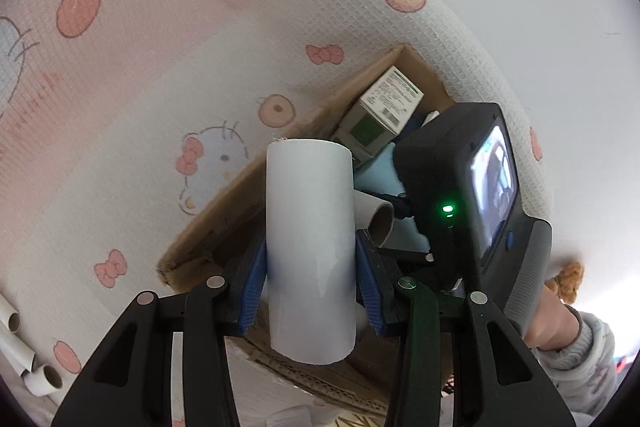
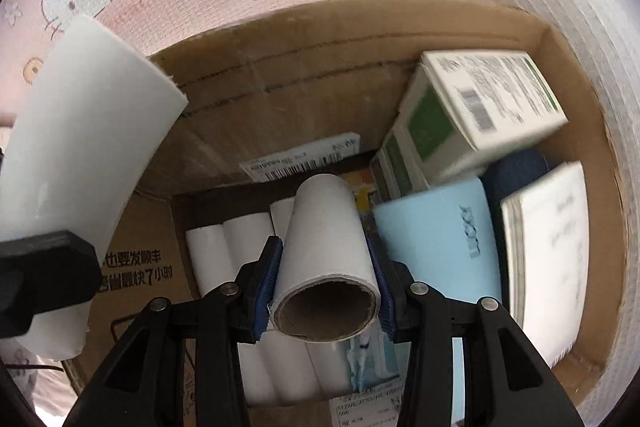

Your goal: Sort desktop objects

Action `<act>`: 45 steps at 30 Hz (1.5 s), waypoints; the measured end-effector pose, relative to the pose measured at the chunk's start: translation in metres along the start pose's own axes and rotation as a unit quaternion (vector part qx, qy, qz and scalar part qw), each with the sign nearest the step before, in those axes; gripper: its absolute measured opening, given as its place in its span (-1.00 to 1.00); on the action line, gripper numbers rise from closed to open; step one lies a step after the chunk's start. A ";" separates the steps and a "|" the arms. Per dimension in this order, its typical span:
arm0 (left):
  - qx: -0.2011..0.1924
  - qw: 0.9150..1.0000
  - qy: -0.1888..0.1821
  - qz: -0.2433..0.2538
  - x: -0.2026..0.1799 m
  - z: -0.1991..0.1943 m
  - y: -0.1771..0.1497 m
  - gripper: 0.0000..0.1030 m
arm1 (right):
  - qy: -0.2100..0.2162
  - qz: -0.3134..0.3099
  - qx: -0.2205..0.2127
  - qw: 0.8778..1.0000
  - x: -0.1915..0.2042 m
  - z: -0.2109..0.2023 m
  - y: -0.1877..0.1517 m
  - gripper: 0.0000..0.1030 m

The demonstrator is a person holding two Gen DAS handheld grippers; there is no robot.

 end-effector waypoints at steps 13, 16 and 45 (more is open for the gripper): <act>0.003 1.000 -0.009 -0.006 0.004 -0.003 -0.007 -0.10 | -0.042 -0.041 0.028 0.998 0.016 0.013 -0.012 -0.23; 0.004 1.000 -0.010 -0.008 0.005 -0.002 -0.008 -0.10 | -0.040 -0.040 0.037 0.998 0.017 0.016 -0.017 -0.23; 0.002 1.000 -0.012 -0.002 0.004 -0.002 -0.010 -0.10 | -0.055 -0.094 0.080 0.991 0.033 0.006 -0.049 -0.65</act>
Point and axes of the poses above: each gripper's, at about its wrist camera, not at the fingertips, and z roughly the way its jaws point, x to its left, y to its top, the point moved 8 cm from there along z, roughly the way its jaws point, and after that the axes turned 15 degrees about -y, right-handed, at the moved point
